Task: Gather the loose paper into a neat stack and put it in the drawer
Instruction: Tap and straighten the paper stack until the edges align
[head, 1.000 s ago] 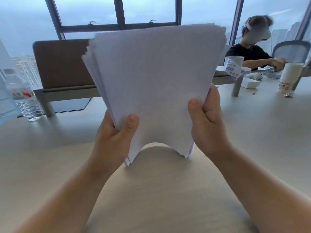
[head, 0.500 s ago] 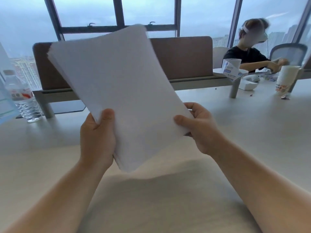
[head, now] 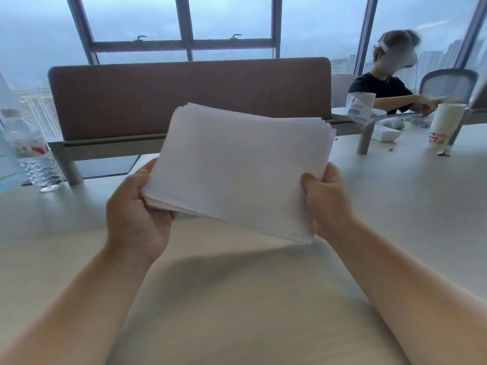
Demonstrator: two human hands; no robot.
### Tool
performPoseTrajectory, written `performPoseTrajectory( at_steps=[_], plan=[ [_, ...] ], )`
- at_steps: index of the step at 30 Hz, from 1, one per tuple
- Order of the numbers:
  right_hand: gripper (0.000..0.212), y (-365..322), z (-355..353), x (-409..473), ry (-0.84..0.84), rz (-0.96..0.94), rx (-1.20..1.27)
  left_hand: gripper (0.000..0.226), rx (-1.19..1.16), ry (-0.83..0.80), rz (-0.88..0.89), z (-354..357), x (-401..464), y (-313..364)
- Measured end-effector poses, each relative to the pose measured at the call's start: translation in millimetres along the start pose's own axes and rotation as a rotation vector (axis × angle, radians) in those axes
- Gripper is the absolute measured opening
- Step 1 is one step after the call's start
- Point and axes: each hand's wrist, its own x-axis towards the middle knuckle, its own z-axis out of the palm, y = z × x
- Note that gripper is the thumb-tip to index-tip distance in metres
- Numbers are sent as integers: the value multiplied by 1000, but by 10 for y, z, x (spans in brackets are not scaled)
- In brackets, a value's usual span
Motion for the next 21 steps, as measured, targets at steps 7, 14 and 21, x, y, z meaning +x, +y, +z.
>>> performPoseTrajectory(
  at_steps=[7,14,21],
  plan=[
    [26,-79,-87,25,52,-135,-136,28,751,-49,-33,-156,111,-126],
    [18,-154,-77,-82,-89,-330,-55,23,790,-120,193,-94,26,-116],
    [17,-173,-118,-29,-72,-306,-32,34,641,-21,230,-43,-5,-50]
  ],
)
